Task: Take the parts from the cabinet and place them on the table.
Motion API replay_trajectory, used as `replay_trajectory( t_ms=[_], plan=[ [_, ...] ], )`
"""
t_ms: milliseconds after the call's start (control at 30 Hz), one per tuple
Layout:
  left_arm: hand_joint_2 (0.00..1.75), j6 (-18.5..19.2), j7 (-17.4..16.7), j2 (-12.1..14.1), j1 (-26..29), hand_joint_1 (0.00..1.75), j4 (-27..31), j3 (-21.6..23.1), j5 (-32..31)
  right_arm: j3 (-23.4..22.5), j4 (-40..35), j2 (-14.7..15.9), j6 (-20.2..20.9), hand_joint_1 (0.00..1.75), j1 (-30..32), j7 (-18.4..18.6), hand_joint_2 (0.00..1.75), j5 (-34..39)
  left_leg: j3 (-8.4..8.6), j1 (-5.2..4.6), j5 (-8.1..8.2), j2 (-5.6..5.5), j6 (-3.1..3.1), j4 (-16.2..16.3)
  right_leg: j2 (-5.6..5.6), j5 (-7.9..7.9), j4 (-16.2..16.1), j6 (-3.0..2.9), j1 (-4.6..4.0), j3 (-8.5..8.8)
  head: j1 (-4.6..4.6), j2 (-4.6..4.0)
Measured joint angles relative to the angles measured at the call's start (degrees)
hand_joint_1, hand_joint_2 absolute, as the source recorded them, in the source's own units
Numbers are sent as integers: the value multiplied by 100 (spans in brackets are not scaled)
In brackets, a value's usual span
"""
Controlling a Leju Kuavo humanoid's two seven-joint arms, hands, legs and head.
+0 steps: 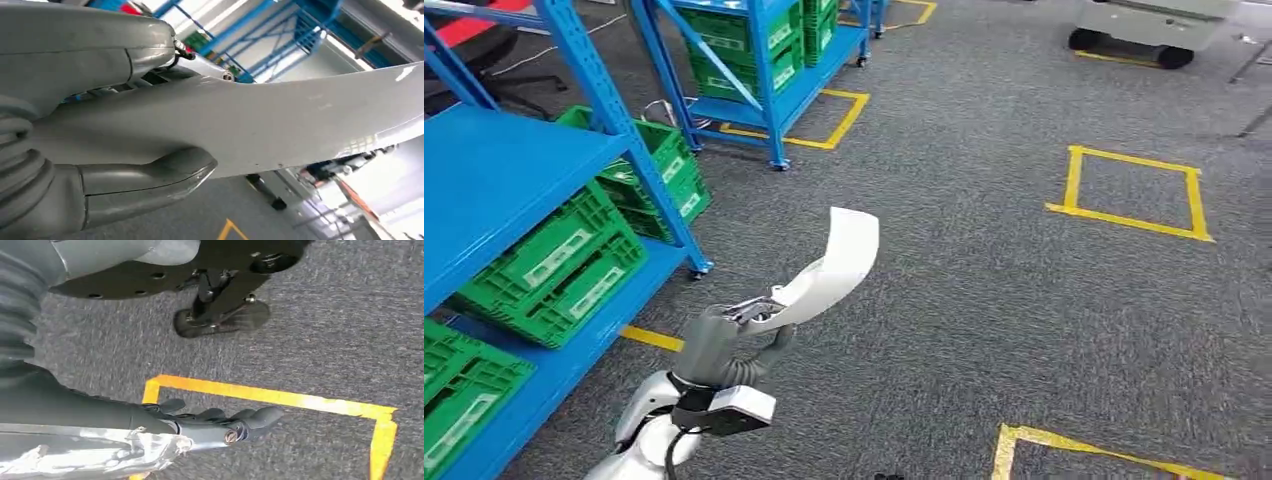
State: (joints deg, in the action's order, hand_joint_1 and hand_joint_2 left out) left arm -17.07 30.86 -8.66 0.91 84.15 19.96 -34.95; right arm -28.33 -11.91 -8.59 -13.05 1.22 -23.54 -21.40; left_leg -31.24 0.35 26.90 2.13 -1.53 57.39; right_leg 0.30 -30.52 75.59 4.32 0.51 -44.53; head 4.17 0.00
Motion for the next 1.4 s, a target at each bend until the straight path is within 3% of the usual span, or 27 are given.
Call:
replay_trajectory(
  t_ms=[67, 100, 133, 167, 267, 300, 333, 367, 433, 467, 533, 600, 633, 667, 767, 800, 867, 933, 1000, 1033, 1100, 1133, 1167, 1300, 1333, 1367, 1400],
  plan=[
    [175, 0, 0, 0, -5, 175, 0, 0, 0, -4, -2, 11, 20, 0, 10, -11, 175, -13, 26, -1, 24, 122, 8, 0, -48, 418, -830, -29, -5, 471, 0, 0],
    [175, 0, 0, -2, -8, 175, 0, 2, 0, -7, -7, 13, 26, 0, 5, -15, 175, -20, 54, -1, 42, 173, 25, 0, -181, 619, -1375, -48, -14, 790, 0, 0],
    [175, 0, 0, 0, -10, 175, 0, 2, 0, -7, -11, 15, 26, 0, -9, -17, 175, -22, 74, -20, 61, 209, 53, 0, -510, 596, -1734, -64, -63, 980, 4, 0],
    [175, 0, 0, 4, -16, 175, 0, -2, 0, -7, -22, 15, 31, 0, -27, -20, 175, -24, 74, -56, 79, 252, 85, 8, -419, 622, -1751, -133, -82, 1031, -18, 0],
    [175, 0, 0, 0, -18, 175, 0, 4, -2, -11, -22, 31, 31, 0, -8, -22, 175, -22, 96, -43, 72, 401, 156, -29, -239, 630, -1742, -213, -112, 965, -7, 0],
    [175, 0, 0, 0, -26, 175, 2, 4, -2, -15, -26, 35, 29, 0, -9, -24, 175, -24, 94, -23, 120, 374, 207, -16, -164, 667, -1807, -270, -66, 1007, -11, 0],
    [175, -2, 0, 0, -30, 175, 2, 7, -2, -22, -28, 39, 29, 0, -5, -24, 175, -24, 58, -12, 236, 103, 226, 121, -105, 678, -1826, -291, -57, 1013, -24, 0],
    [175, -4, 2, 2, -32, 175, 2, 7, -2, -26, -31, 42, 29, 0, -14, -24, 175, -24, -82, -13, 422, -46, 229, 427, -54, 686, -1827, -311, -50, 1013, -35, 0],
    [175, -4, 0, 20, -8, 175, -7, 7, -2, -26, -31, 42, 33, 0, -27, -24, 175, -26, -568, -13, 846, -157, 238, 1412, 92, 684, -1827, -329, -48, 1005, -52, 0],
    [175, -4, 0, 28, -6, 175, -11, 4, -2, -28, -31, 42, 33, 0, -22, -24, 175, -26, -761, -14, 916, -172, 241, 1742, 170, 685, -1827, -329, -48, 1003, -52, 0],
    [175, -4, 0, 42, -7, 175, -13, 2, -2, -39, -31, 44, 31, 0, -6, -22, 175, -24, -760, -3, 648, -189, 240, 1598, 319, 690, -1823, -322, -39, 1007, -52, 0],
    [175, -4, 0, 42, -9, 175, -13, 2, -2, -46, -31, 44, 31, 0, -10, -22, 175, -26, -340, 33, 83, -301, 254, 670, 494, 694, -1790, -283, -6, 1005, -50, 0],
    [175, -4, 0, 44, -12, 175, -13, 2, -2, -46, -31, 44, 33, 0, -12, -22, 175, -26, -148, 82, -76, -550, 287, 264, 560, 686, -1759, -240, 1, 979, -52, 0],
    [175, -2, 0, 44, -17, 175, -13, 4, -2, -50, -31, 48, 33, 0, -30, -22, 175, -28, -85, 109, 13, -724, 291, 70, 637, 666, -1665, -196, -25, 914, -64, 0],
    [175, 28, 0, 48, -28, 175, -15, 0, 0, -59, -33, 48, 35, 0, 23, -20, 175, -55, -119, 36, -15, -583, 166, 122, 778, 742, -1761, -99, 40, 852, -48, 0],
    [175, 44, 0, 44, -42, 175, -15, 4, 2, -61, -33, 48, 37, 0, 37, -15, 175, -68, -109, 80, -40, -491, 109, 88, 834, 742, -1746, -70, 50, 793, -61, 0],
    [175, 79, 0, 35, -59, 175, -15, 9, 2, -63, -33, 50, 48, 0, 24, -17, 175, -101, -107, 56, -46, -370, 42, 86, 228, 503, -1377, -52, -17, 628, 13, 0],
    [175, 118, 0, 44, -54, 175, -22, -2, 4, -63, -33, 50, 72, 0, -24, -26, 175, -142, -109, 16, -36, -186, 17, 88, 31, 44, -402, -32, -4, 163, 9, 0],
    [175, 138, 0, 50, -54, 175, -28, 0, 4, -63, -33, 50, 94, 0, -21, -28, 175, -175, -107, 0, -24, -32, 4, 89, 6, -90, 113, -29, 0, -70, 9, 0],
    [175, 146, 0, 50, -55, 175, -28, -2, 4, -66, -33, 50, 103, 0, -12, -28, 175, -197, -100, -3, -14, 32, 6, 89, 4, 28, -27, -36, -1, 20, 11, 0],
    [175, 177, -9, 48, -59, 175, -28, 0, 4, -79, -33, 52, 120, 0, -13, -31, 175, -219, -68, -5, 12, 153, 27, 89, -91, 474, -981, -74, -11, 561, 11, 0],
    [175, 184, -9, 48, -60, 175, -26, 4, 4, -87, -35, 57, 127, 0, -25, -33, 175, -229, -37, -10, 32, 201, 50, 89, -332, 642, -1502, -106, -35, 881, 13, 0],
    [175, 190, -7, 48, -62, 175, -26, 0, 2, -87, -35, 55, 133, 0, -52, -33, 175, -238, -32, -48, 57, 244, 88, 98, -459, 556, -1655, -120, -105, 952, 13, 0],
    [175, 221, -13, 48, -81, 175, -26, 9, 0, -105, -35, 68, 151, 0, -53, -46, 175, -256, 13, -34, 69, 436, 202, 60, -188, 616, -1703, -252, -108, 954, 0, 0],
    [175, 225, -13, 52, -96, 175, -26, 7, 0, -107, -37, 68, 160, 0, -32, -50, 175, -267, 30, -4, 127, 301, 245, 104, -115, 641, -1756, -280, -64, 1011, 0, 0],
    [175, 225, -13, 50, -105, 175, -26, 9, 0, -109, -37, 72, 168, 0, -40, -55, 175, -278, -73, -5, 259, 49, 255, 317, -66, 650, -1772, -305, -55, 1029, -35, 0],
    [175, 225, -13, 55, -104, 175, -26, 9, 0, -109, -37, 77, 168, 0, -58, -57, 175, -286, -271, -5, 454, -83, 264, 703, -9, 653, -1775, -320, -46, 1028, -39, 0]
  ],
)
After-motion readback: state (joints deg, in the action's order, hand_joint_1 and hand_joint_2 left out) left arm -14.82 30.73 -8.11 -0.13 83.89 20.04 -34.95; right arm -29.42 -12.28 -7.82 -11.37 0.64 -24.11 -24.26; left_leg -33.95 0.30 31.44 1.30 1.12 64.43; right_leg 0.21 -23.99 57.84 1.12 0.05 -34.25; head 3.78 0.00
